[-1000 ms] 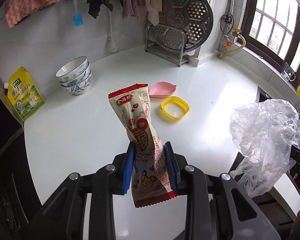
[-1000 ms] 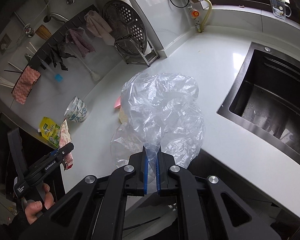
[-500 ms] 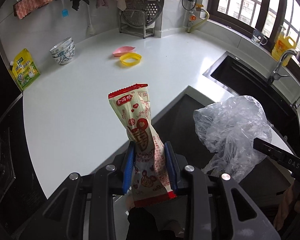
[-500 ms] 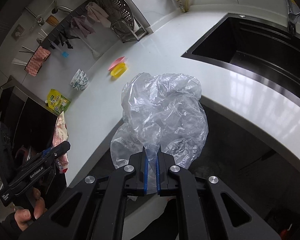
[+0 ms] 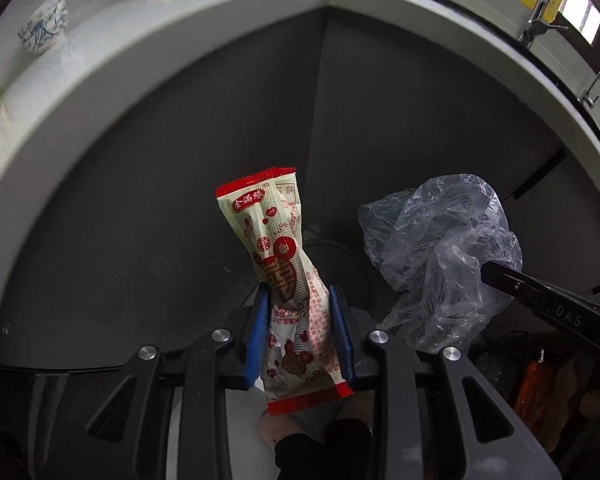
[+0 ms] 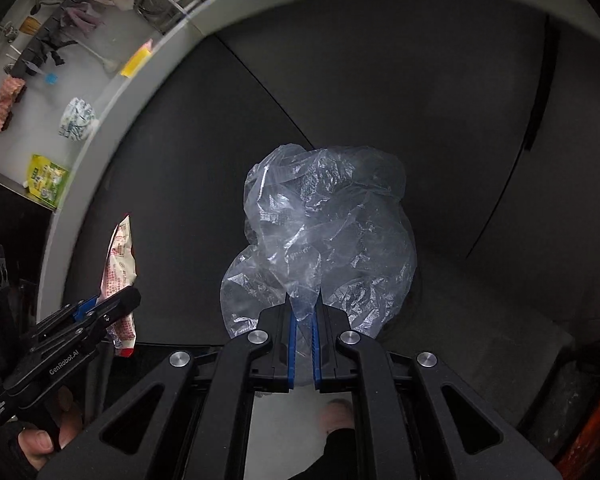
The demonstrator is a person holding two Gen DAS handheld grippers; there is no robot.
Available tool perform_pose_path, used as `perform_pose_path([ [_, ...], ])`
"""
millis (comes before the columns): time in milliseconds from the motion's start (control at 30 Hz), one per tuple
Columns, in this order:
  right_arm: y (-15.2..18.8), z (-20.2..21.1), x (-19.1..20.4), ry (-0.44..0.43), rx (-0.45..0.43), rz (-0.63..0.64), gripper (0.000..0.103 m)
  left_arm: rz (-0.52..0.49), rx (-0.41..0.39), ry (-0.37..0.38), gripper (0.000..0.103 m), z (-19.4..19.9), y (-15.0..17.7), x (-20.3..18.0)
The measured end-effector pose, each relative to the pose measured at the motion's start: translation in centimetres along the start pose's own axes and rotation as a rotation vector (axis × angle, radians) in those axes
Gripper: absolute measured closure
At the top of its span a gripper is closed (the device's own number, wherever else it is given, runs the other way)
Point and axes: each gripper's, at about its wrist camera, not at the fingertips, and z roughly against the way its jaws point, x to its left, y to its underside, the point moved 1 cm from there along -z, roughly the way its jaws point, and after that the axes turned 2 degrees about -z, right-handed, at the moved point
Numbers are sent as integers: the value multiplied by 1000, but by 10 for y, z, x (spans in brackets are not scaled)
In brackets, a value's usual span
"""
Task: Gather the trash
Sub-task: 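Carry the wrapper and plastic bag down over the trash bin, then open both tools to drop the wrapper and bag into the bin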
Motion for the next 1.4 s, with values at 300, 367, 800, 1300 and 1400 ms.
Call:
perform_pose_path([
  [300, 26, -132, -54, 49, 89, -7, 97, -57, 59, 72, 73, -153, 26, 0],
  [367, 27, -159, -69, 56, 105, -30, 97, -95, 53, 77, 73, -180, 29, -2],
  [800, 28, -272, -118, 92, 196, -98, 97, -162, 129, 127, 70, -298, 43, 0],
  [1300, 9, -256, -119, 129, 164, -128, 71, -125, 48, 122, 35, -276, 23, 3],
  [1400, 2, -256, -116, 126, 165, -121, 71, -116, 40, 118, 35, -265, 20, 5],
])
